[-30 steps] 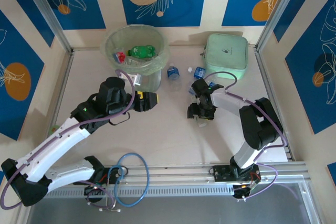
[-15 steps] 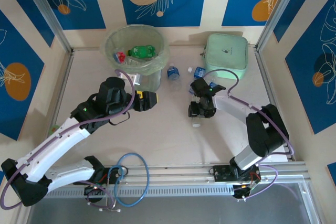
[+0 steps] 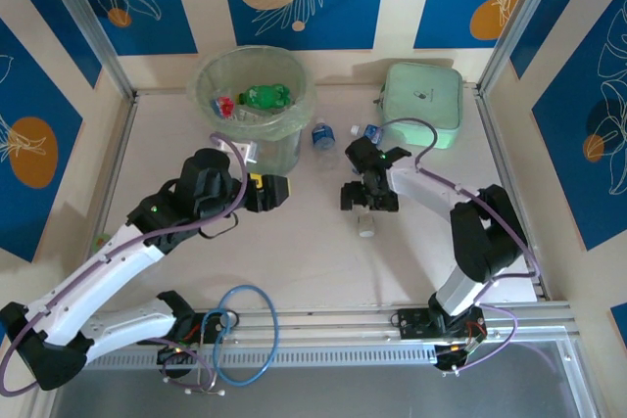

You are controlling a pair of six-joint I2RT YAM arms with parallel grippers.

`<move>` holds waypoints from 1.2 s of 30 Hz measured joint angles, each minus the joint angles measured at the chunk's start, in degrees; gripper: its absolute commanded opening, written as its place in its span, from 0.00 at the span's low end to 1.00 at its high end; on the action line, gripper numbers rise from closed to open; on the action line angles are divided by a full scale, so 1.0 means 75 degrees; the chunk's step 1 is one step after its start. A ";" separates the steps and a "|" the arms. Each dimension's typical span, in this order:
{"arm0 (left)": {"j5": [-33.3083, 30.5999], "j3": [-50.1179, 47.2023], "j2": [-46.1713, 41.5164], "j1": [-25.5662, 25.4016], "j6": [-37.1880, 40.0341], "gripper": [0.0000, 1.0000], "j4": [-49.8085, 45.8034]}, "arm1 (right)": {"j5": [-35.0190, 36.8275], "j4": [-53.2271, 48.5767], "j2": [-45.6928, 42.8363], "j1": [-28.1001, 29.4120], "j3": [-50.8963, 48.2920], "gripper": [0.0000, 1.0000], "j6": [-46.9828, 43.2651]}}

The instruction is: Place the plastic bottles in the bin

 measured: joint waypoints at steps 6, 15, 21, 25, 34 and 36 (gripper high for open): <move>-0.0044 -0.0140 -0.0082 0.0000 -0.0003 0.79 -0.0061 | 0.0087 -0.0076 0.1043 -0.0283 0.0991 0.87 -0.0009; -0.0105 -0.0274 -0.0061 0.0000 0.0000 0.81 -0.0239 | 0.0090 -0.0306 0.1865 -0.0309 0.1524 0.71 0.0000; -0.0105 -0.0280 -0.0012 0.0000 0.0000 0.81 -0.0239 | 0.0085 -0.0318 0.1865 -0.0300 0.1533 0.63 0.0052; -0.0102 -0.0280 0.0082 0.0000 0.0000 0.80 -0.0242 | 0.0087 -0.0291 0.1856 -0.0291 0.1501 0.57 0.0085; -0.0096 -0.0335 0.0085 0.0000 0.0003 0.80 -0.0192 | 0.0026 -0.0160 0.1003 -0.0198 0.0883 0.50 0.0239; -0.0099 -0.0367 0.0085 0.0000 0.0006 0.80 -0.0192 | -0.0035 -0.0154 0.0498 -0.0134 0.0790 0.50 0.0297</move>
